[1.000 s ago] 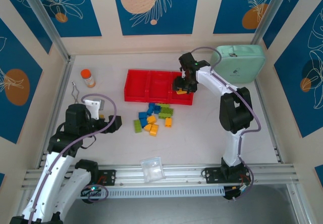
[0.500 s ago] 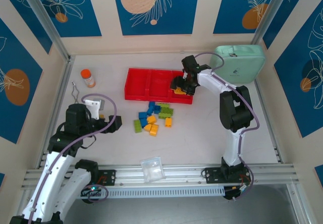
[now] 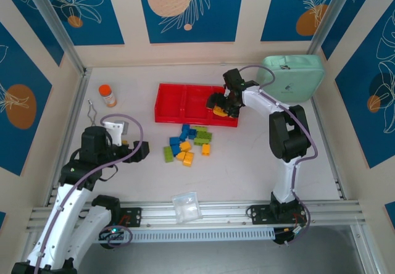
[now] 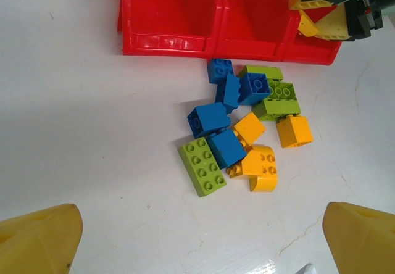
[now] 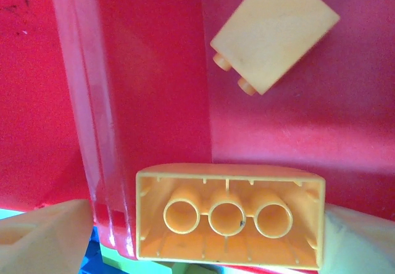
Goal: Sort the legos into containers by color
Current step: Place the lego in the container, then pick up the lego from the center of the table.
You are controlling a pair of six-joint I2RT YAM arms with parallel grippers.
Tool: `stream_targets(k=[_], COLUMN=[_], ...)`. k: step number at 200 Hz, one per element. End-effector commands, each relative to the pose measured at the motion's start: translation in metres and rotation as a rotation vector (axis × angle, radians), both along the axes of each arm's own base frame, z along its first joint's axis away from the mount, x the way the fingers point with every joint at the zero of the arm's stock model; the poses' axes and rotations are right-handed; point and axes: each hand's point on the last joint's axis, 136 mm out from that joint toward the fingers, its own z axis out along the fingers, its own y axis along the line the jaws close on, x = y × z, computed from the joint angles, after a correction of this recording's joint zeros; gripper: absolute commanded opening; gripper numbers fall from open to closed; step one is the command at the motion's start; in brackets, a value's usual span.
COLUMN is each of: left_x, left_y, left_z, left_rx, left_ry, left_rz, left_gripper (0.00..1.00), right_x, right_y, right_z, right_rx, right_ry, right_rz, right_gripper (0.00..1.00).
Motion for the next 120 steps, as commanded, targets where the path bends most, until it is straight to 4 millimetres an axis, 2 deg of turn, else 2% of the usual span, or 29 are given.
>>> stream_targets(k=[1,4,63,120], left_x=[0.0,0.0,-0.001,-0.002], left_y=[-0.001,-0.001,-0.001,-0.001], left_z=[-0.001,-0.002,0.0,0.001], left_rx=[0.011,0.011,0.009,0.007], left_ry=[-0.009,-0.007,-0.015,-0.021], left_rz=[-0.015,-0.016,-0.016,-0.017], left_gripper=[0.99,0.99,0.99,0.99], right_x=[-0.013,-0.014,-0.017,-0.014], right_y=[-0.006,-0.006,-0.005,0.002], right_z=[0.022,0.024,0.062,0.072], right_rx=[-0.016,-0.018,-0.047,-0.046], right_ry=[-0.007,-0.011,-0.074,-0.111], right_rz=[-0.011,-0.012,-0.027,-0.008], right_gripper=[0.95,1.0,0.99,0.99])
